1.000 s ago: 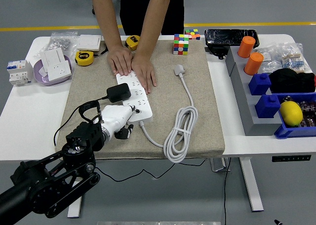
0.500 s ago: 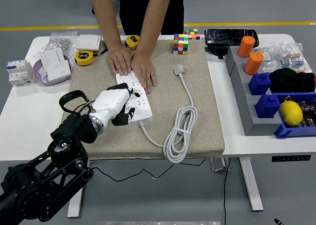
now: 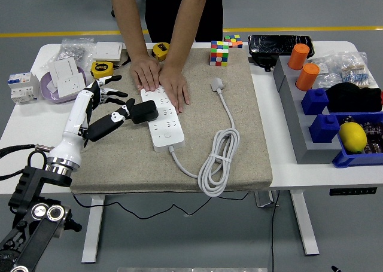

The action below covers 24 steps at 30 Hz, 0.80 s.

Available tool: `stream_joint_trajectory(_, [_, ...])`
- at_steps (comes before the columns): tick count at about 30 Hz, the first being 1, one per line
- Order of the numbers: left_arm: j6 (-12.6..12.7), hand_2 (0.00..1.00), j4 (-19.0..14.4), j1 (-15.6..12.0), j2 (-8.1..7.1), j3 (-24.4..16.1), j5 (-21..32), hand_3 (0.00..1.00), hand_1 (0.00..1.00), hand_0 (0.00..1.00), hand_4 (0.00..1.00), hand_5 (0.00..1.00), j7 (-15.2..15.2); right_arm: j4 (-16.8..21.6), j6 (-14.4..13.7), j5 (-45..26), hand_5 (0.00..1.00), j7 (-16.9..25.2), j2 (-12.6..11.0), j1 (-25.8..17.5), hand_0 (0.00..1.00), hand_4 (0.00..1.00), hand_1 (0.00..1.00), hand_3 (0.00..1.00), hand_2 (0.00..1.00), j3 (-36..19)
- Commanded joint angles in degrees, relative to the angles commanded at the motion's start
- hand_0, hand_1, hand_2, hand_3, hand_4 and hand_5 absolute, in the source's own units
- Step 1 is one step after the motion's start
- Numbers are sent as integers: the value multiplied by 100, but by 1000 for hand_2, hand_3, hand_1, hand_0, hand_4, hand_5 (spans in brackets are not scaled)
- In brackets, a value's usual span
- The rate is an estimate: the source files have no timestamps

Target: Pick up the plug,place it near the board,insert it into the board,press the button

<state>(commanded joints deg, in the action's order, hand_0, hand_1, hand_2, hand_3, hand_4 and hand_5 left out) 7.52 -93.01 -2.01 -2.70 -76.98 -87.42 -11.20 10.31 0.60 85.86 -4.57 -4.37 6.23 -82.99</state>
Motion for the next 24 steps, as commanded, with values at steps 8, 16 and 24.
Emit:
stream_joint_trajectory(8, [-47, 998, 83, -82, 10, -129, 1937, 998, 998, 998, 998, 765, -637, 0, 1, 8, 881, -3, 2, -1, 822, 998, 733, 774, 741, -5])
stream_joint_trajectory(16, [712, 511, 254, 209, -258, -95, 3057, 998, 586, 561, 955, 347, 160, 0, 6, 63, 882, -18, -2, -5, 822, 998, 733, 774, 741, -34])
stream_joint_trajectory(24, [726, 285, 426, 1110, -769, 778, 1120, 983, 301, 261, 665, 83, 1628, 0, 10, 71, 882, -23, -14, 26, 821, 998, 733, 774, 741, 0])
